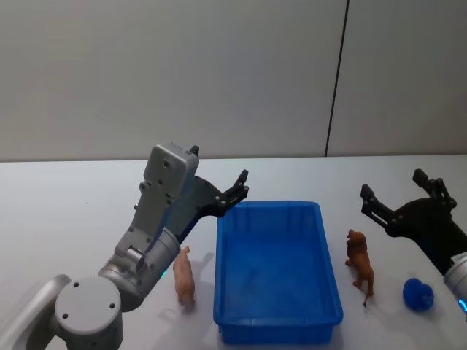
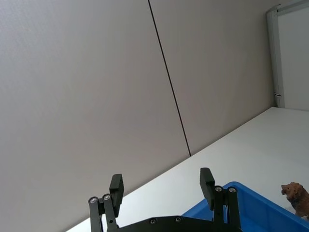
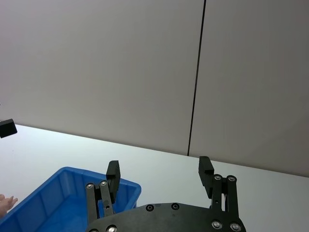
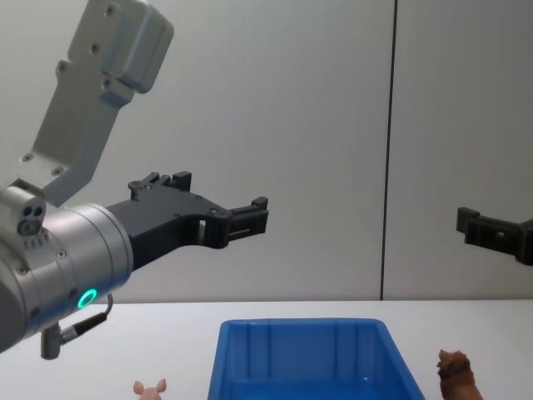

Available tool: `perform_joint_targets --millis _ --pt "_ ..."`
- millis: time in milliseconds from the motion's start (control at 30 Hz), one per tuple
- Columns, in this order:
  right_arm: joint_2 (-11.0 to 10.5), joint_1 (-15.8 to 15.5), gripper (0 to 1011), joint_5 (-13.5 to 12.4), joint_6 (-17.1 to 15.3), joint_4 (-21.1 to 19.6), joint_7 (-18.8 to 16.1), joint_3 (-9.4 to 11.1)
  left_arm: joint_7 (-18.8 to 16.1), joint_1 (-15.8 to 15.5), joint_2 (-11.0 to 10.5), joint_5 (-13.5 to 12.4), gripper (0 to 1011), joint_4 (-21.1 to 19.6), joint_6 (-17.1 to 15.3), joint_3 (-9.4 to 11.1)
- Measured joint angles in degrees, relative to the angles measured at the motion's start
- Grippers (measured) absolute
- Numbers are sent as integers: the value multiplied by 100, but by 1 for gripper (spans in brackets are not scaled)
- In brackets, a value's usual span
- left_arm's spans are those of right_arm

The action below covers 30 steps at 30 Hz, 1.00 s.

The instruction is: Pick up the two dolls from the table and place them into the box.

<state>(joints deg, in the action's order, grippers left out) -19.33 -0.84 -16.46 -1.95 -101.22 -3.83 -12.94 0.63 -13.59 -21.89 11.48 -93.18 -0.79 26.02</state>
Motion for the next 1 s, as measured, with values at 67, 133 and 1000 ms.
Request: perform_joint_targets --millis 67,133,1000 --pt "0 0 1001 0 0 0 0 0 0 0 0 0 1001 0 0 0" --pt "0 0 1001 0 0 0 0 0 0 0 0 0 1001 0 0 0" --pt "-191 -73 1001 -209 -25 77 -180 151 0 0 0 0 1001 0 0 0"
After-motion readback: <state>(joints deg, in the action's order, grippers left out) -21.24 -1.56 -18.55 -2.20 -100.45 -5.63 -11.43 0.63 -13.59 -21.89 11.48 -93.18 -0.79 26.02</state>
